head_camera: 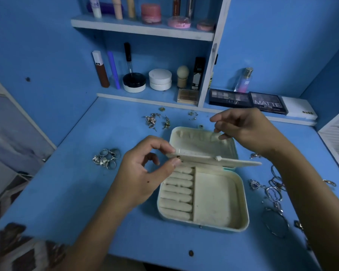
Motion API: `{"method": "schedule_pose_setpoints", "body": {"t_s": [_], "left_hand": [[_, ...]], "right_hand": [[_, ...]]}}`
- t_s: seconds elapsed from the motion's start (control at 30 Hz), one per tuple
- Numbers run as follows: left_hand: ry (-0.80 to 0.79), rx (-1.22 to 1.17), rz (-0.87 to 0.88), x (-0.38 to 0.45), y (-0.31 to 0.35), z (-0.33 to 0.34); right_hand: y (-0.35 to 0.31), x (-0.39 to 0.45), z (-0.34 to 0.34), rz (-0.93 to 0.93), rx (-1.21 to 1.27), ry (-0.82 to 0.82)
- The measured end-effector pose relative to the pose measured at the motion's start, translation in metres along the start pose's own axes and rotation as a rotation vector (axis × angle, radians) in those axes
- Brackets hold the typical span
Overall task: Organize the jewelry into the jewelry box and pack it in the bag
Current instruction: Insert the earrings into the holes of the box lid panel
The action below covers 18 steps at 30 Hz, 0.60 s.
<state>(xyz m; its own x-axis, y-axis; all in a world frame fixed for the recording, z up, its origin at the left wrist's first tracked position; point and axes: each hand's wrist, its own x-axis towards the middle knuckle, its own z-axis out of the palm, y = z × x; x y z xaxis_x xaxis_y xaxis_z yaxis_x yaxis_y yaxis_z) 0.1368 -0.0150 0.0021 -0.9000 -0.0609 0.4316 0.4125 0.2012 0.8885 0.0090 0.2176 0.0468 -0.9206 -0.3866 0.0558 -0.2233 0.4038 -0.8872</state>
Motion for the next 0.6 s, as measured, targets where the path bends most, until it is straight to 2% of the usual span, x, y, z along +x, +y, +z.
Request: {"method": "schedule_pose_setpoints", "body": {"t_s": [0.3, 0.6], "left_hand": [[-0.034, -0.001, 0.105, -0.015, -0.008, -0.006], [-0.02, 0.028, 0.131, -0.015, -0.012, -0.007]], "right_hand": [[-0.02, -0.016, 0.019, -0.028, -0.017, -0.155], [-0.047, -0.029, 0.033, -0.093, -0.072, -0.359]]}}
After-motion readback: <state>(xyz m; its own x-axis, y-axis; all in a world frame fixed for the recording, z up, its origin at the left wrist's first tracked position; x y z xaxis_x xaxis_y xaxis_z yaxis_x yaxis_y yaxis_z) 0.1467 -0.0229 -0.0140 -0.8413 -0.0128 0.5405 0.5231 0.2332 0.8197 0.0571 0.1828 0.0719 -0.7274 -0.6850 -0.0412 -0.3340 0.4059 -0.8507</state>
